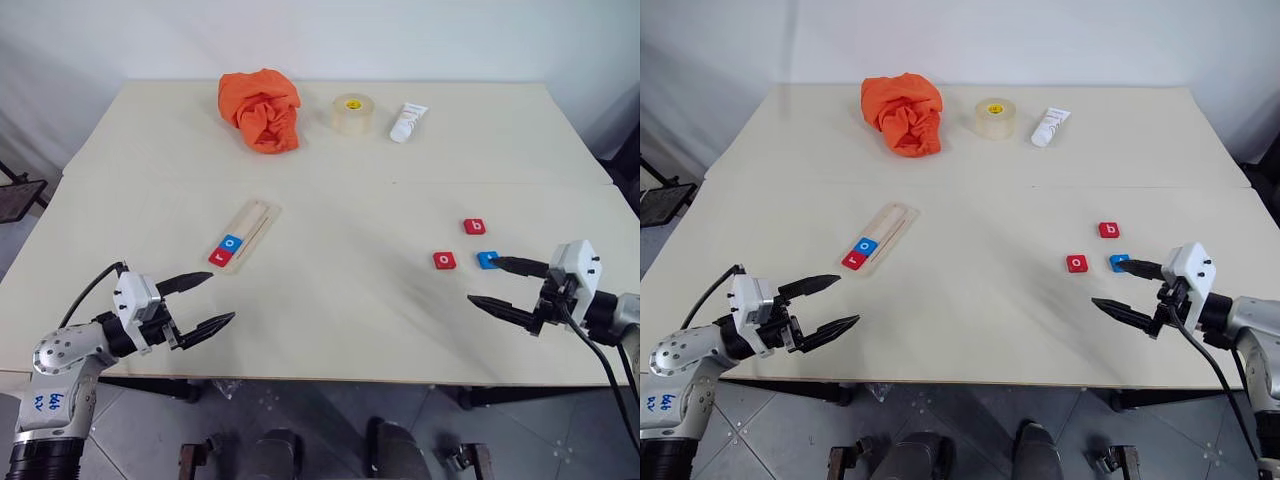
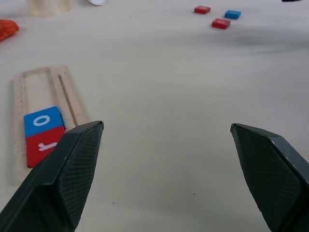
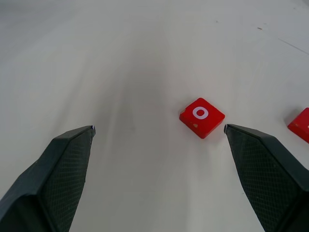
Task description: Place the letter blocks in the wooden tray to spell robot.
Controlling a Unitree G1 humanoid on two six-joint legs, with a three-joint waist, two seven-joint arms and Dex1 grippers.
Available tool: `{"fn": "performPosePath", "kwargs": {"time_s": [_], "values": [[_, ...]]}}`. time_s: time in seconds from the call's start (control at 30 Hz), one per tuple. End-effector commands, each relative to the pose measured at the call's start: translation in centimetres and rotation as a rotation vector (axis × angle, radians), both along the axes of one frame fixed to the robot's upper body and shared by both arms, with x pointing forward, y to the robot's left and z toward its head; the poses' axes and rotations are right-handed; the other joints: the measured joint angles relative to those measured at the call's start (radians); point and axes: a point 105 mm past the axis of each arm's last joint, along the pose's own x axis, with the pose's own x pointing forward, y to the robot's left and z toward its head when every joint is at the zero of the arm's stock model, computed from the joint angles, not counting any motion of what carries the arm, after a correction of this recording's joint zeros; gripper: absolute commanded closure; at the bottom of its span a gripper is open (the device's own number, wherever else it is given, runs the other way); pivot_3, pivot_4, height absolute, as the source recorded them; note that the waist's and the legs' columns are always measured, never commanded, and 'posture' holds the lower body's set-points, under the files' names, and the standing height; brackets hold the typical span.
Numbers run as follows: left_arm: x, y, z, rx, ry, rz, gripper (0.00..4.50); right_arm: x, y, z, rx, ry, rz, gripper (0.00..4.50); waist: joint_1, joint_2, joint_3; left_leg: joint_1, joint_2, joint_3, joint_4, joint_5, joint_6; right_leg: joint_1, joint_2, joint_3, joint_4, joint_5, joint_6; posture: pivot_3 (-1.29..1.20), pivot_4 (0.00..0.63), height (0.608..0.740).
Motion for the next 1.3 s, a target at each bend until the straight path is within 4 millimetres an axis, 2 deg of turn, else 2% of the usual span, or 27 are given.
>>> {"fn": "performPosePath", "kwargs": {"time_s": [0.03, 0.3, 0.53, 0.63, 0.8, 1.0, 1.23, 1.3], "values": [[0.0, 0.3, 1.5, -0.017, -0.059, 0.022, 0.0, 0.2, -0.9, 1.1, 0.004, -0.055, -0.034, 0.01, 0.0, 0.0, 0.0, 0.0, 0.0, 0.0, 0.0, 0.0, 0.0, 0.0, 0.0, 0.0, 0.0, 0.0, 0.0, 0.0, 0.15, 0.74], [0.3, 1.3, 1.9, -0.068, -0.022, 0.132, 0.0, 1.0, -1.1, 1.8, 0.016, -0.074, -0.042, 0.01, -0.003, 0.0, 0.0, 0.0, 0.0, 0.0, 0.002, 0.0, 0.0, 0.0, 0.0, 0.0, 0.001, 0.0, 0.0, 0.0, 0.15, 0.74], [-1.9, 4.0, 1.0, -0.046, 0.052, 0.294, 0.0, 2.4, 0.0, 2.3, 0.025, -0.084, 0.013, 0.01, -0.011, 0.0, 0.0, 0.0, 0.004, 0.001, 0.003, -0.001, 0.0, 0.0, 0.001, 0.002, 0.001, 0.0, 0.0, 0.0, 0.15, 0.74], [-3.2, 5.1, 1.5, -0.056, 0.032, 0.333, 0.0, 2.9, 0.6, 2.5, 0.025, -0.087, 0.045, 0.01, -0.013, 0.0, 0.0, 0.0, 0.005, 0.001, 0.004, -0.001, 0.0, 0.0, 0.001, 0.002, 0.001, 0.0, 0.0, 0.0, 0.15, 0.74], [-3.7, 5.6, 1.3, -0.051, 0.056, 0.359, 0.0, 3.7, 1.7, 2.4, 0.013, -0.074, 0.104, 0.01, -0.015, 0.001, 0.0, 0.0, 0.006, 0.001, 0.006, -0.002, 0.0, 0.0, 0.001, 0.002, 0.001, 0.0, -0.001, 0.0, 0.15, 0.74], [-1.6, 4.3, 1.5, -0.031, 0.11, 0.36, 0.0, 4.2, 2.8, 2.6, 0.021, -0.086, 0.151, 0.01, -0.01, 0.001, 0.001, -0.001, 0.007, 0.001, 0.009, -0.003, 0.0, 0.0, 0.002, 0.002, 0.003, 0.0, -0.001, 0.0, 0.15, 0.74], [4.2, 3.1, 1.3, -0.007, 0.263, 0.412, 0.0, 4.6, 4.0, 2.1, 0.036, -0.081, 0.174, 0.01, -0.008, 0.001, 0.001, -0.001, 0.004, 0.001, 0.01, -0.003, -0.001, 0.0, 0.003, 0.003, 0.006, 0.001, -0.002, 0.0, 0.15, 0.74], [5.7, 2.8, 1.7, -0.006, 0.254, 0.424, 0.0, 4.6, 4.3, 2.0, 0.04, -0.08, 0.18, 0.01, -0.01, 0.001, 0.001, -0.001, 0.002, 0.001, 0.01, -0.003, -0.001, -0.001, 0.003, 0.003, 0.007, 0.001, -0.002, 0.0, 0.15, 0.74]]}}
